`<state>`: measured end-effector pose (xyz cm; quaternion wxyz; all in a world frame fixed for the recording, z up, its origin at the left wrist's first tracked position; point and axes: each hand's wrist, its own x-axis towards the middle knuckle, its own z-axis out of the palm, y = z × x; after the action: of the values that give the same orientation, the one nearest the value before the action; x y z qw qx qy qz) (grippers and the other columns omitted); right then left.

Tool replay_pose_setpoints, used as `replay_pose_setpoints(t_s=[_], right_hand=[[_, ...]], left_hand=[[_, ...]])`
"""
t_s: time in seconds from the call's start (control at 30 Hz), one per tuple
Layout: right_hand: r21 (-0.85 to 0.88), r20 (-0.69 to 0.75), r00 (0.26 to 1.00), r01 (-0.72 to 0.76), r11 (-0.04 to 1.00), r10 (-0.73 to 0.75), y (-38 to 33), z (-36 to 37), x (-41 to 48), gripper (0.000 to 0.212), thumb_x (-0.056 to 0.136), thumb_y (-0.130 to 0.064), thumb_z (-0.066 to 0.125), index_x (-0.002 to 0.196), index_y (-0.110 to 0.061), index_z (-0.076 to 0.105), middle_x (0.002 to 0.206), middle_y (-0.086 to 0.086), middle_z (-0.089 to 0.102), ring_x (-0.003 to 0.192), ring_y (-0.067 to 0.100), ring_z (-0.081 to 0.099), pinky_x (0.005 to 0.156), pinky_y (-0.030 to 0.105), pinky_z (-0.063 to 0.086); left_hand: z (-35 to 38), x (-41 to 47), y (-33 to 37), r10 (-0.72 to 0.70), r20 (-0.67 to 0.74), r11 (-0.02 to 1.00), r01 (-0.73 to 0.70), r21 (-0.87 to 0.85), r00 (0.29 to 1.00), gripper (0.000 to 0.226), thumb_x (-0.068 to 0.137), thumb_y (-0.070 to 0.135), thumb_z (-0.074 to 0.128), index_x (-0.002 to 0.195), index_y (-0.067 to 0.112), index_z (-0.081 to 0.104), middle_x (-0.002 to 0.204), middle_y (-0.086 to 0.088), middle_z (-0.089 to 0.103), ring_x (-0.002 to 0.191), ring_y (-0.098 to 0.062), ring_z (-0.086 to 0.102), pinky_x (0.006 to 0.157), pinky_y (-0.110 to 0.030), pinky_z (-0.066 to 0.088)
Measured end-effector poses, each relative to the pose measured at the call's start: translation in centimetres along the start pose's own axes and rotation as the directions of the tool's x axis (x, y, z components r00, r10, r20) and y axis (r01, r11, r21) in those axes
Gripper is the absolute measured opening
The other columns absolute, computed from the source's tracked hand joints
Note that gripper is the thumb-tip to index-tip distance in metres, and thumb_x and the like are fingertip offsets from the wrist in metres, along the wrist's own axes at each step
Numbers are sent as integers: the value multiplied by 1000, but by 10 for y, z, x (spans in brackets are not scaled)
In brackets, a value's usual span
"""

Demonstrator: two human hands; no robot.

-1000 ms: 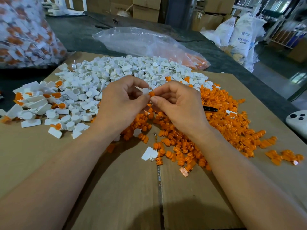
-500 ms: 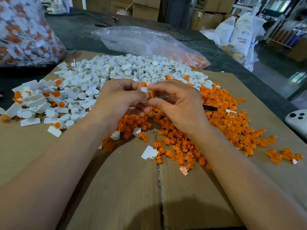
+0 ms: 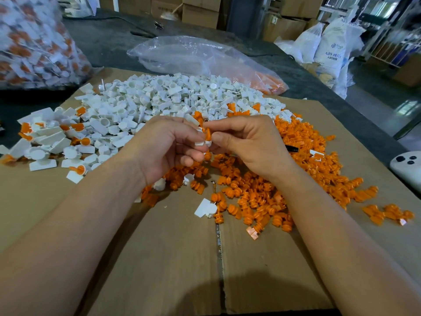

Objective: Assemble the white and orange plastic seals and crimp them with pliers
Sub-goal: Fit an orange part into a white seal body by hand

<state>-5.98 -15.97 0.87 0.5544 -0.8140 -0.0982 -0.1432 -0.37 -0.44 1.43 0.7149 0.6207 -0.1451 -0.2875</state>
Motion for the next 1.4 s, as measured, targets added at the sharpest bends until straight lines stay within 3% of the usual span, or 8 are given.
replay_pose_setpoints(t_s=[0.13,0.33,0.53,0.67,0.8,1.03,1.23,1.4], right_hand=[[-8,5,1000,-6,1000,6,-1,2,0,36,82,4,59,113,-15,56,78,-11,66,70,4,66,65,17,53],[6,-10,1000,-5,1000,6,-3,3,-1,32,81,-3,61,110,-15,58,72,-14,66,66,3,65,63,18,54],[-14,-52,998,38,999,-39,-6,0,-2,36,74,-2,68,106,-17,60,85,-7,66,80,2,66,75,18,52],[-37,-52,996,77,996,-79,-6,0,-2,48,71,3,69,107,-26,56,92,-8,65,86,0,64,79,19,52],[-42,-79,993,87,995,-90,-5,0,-2,46,69,3,72,98,-30,58,92,-9,64,88,3,65,81,23,53],[-48,-90,991,98,994,-102,-4,0,-2,43,69,3,73,93,-30,59,90,-11,64,86,3,65,79,21,53],[-54,-79,987,137,989,-141,-4,1,-2,46,70,6,69,105,-23,59,92,-4,65,84,5,66,79,22,53],[-20,-76,994,73,997,-75,-2,1,-2,42,70,4,70,96,-27,60,88,-7,66,83,4,66,77,21,53]], left_hand=[[-1,0,0,-20,0,1000,20,0,1000,38,76,-7,54,44,11,65,48,-6,61,36,-10,54,33,-14,39],[0,0,-1,-11,-18,1000,11,6,1000,17,76,-9,54,65,4,58,49,-8,61,36,-11,54,33,-14,39],[2,-1,-4,162,-26,985,-160,58,986,13,77,-7,61,72,5,57,55,-8,65,47,-15,63,42,-18,48],[4,-3,-5,264,-58,962,-259,83,963,12,78,-5,62,75,4,56,53,-5,65,48,-15,63,44,-19,50],[7,-3,-6,329,-66,939,-319,131,942,13,78,-7,63,75,3,56,50,-3,64,46,-14,63,44,-20,50],[7,-4,-6,351,-67,928,-338,157,934,15,78,-8,63,74,4,57,49,-2,63,44,-13,62,43,-20,50],[7,-4,-5,391,-63,905,-371,208,918,17,78,-9,63,74,6,58,49,0,63,43,-12,62,43,-19,50],[7,-5,-5,393,-67,905,-373,204,917,15,79,-8,64,75,5,57,48,-1,63,42,-11,61,42,-19,49]])
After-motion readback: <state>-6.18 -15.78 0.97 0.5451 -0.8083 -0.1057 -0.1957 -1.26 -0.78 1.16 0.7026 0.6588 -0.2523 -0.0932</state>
